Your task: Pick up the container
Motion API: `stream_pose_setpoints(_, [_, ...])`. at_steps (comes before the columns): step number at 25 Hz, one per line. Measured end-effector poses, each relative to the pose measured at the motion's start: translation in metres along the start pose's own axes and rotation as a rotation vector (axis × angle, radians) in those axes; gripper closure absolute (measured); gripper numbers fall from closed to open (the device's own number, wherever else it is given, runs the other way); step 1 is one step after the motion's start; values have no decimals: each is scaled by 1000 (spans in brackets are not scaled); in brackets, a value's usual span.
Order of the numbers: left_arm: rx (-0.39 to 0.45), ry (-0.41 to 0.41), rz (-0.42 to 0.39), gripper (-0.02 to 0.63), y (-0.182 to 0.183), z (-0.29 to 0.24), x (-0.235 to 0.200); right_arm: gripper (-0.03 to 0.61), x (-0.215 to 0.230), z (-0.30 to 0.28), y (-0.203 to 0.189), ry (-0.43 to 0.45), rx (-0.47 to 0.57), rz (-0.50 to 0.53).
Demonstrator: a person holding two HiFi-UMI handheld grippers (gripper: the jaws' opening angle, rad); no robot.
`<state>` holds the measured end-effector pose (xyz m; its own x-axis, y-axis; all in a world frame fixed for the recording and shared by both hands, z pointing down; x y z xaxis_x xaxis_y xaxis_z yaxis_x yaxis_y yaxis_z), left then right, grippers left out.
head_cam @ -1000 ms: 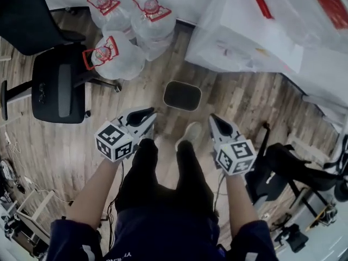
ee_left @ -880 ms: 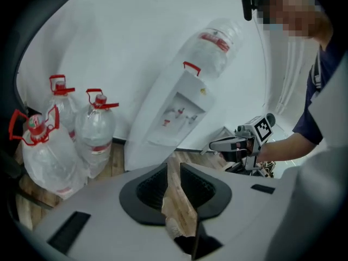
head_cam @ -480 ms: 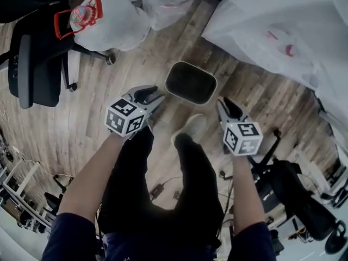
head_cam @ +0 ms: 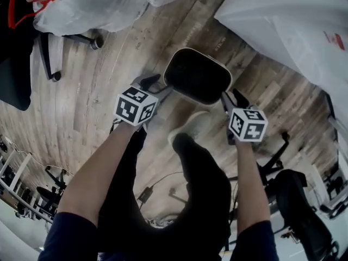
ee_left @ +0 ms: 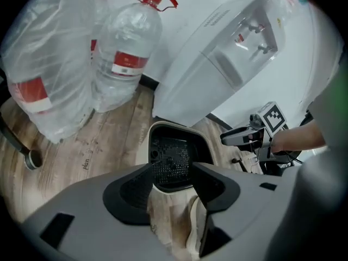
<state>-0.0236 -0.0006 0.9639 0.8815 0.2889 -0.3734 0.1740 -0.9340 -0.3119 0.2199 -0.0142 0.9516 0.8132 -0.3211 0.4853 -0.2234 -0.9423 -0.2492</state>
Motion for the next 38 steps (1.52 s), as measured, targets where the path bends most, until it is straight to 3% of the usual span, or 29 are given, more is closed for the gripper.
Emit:
stream_pose_setpoints(6, [-61,53,36,373,-21,-54,-16,345,35,-45,-34,-27,-21,-126])
stream_pose_setpoints(13, [-98,81,125,377,-38,-88,-27,344,56,-78,-49,-61,-15,-221])
stream_pose_setpoints(15, [-132,68,185,377,-41,-96,-28,405,58,-85,-54,-74,-23,-218])
stream_pose_setpoints(18, [-175,57,230,390,-41,-105,-28,448,59,-93,-58,-79,-26,-237])
stream_pose_setpoints(25, [-242,97,206,443,-43,-103,-28,499,57,-91,-61,-134,3,-315])
stream_pose_setpoints(31, [-235,86,170,448,-26,-57,-23,502,26,-58,-37,-136,22,-273])
stream_pose_setpoints(38, [-171,93,165,448,29,71,15,503,-48,53,11,-141,96,-269])
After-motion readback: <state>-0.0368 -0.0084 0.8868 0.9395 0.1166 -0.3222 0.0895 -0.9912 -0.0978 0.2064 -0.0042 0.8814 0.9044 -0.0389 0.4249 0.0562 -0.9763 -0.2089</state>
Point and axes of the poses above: the fingertips, and each gripper's own axes: z backward along the fingers, x to its right, y out of its top, the point moved 3 cm from there along z, backward along the fingers, and after that the axes turned 13 degrees about y, right-handed, at the moved point
